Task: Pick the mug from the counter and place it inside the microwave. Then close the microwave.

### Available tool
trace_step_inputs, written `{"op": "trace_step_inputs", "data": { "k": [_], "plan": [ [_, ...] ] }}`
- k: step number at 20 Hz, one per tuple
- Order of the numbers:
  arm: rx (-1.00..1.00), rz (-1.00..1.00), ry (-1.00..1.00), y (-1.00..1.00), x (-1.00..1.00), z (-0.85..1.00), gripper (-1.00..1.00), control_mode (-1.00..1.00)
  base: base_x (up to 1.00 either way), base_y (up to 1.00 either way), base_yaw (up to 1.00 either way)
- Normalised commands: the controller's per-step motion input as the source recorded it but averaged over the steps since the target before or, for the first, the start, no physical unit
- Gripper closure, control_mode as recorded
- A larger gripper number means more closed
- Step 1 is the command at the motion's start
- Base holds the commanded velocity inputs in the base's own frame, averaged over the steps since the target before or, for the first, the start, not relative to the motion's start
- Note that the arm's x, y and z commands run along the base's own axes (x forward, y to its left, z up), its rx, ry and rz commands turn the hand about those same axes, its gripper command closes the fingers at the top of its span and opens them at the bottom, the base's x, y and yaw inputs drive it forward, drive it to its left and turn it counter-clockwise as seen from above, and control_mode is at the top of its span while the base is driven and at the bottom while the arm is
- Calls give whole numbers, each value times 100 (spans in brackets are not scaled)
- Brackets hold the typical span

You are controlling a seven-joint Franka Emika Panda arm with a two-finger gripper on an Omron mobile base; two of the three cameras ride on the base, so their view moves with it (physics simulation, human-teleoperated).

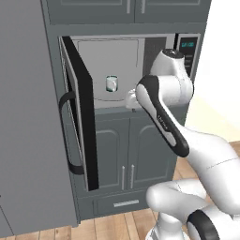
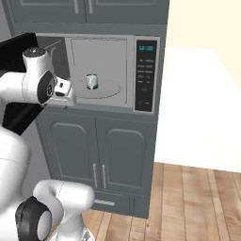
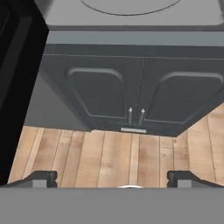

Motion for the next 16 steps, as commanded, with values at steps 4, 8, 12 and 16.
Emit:
{"op": "trace_step_inputs", "data": {
  "k": [4, 8, 12, 16],
  "plan": [
    [0, -2, -20, 0, -68, 4, -100, -100, 0, 0, 0],
    [0, -6, -25, 0, -59, 7, -100, -100, 0, 0, 0],
    [0, -8, -26, 0, -60, 25, -100, -100, 0, 0, 0],
    [0, -6, -21, 0, -86, 38, -100, -100, 0, 0, 0]
  ]
}}
